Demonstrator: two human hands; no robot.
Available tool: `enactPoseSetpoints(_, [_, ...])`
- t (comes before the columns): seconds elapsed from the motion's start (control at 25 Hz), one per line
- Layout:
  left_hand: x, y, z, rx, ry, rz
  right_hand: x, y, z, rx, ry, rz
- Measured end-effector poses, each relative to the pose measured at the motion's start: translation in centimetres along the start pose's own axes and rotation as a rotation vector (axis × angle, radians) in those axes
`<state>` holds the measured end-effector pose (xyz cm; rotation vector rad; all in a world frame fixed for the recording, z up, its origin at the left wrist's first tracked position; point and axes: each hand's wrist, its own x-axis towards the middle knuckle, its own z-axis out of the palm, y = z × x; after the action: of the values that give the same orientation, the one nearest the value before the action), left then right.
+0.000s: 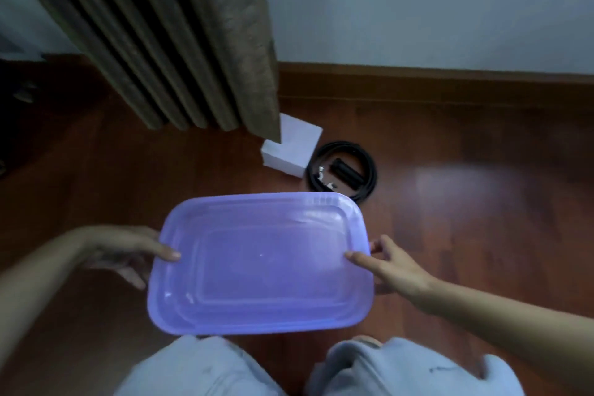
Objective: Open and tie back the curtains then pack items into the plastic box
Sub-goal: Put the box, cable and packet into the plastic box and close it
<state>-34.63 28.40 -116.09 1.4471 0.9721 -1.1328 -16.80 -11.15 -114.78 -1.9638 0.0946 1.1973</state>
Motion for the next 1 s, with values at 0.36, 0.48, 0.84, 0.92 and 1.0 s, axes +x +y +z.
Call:
enactPoseSetpoints(0.36, [3.4, 12.8, 14.0, 0.354, -0.278, 0.093, -1.2, 7.6, -12.9, -0.329, 0.424, 0.062])
enactPoseSetpoints(0.48, [5.1, 13.9, 16.6, 0.338, -0.268, 0.147, -0.5, 9.8, -15.3, -0.241, 0.457, 0.075])
enactPoseSetpoints(0.84, [3.9, 14.0, 19.6, 0.326, 0.057, 0.199, 0.3, 13.1, -16.2, -0.293, 0.478, 0.044])
enactPoseSetpoints(0.92, [3.8, 14.4, 19.9, 0.332, 0.324, 0.293, 0.7, 13.1, -15.9, -0.225, 0.474, -0.039])
enactPoseSetpoints(1.0, [4.3, 15.0, 20.3, 0.365, 0.636, 0.446, 0.8, 13.0, -15.2, -0.066, 0.43, -0.116])
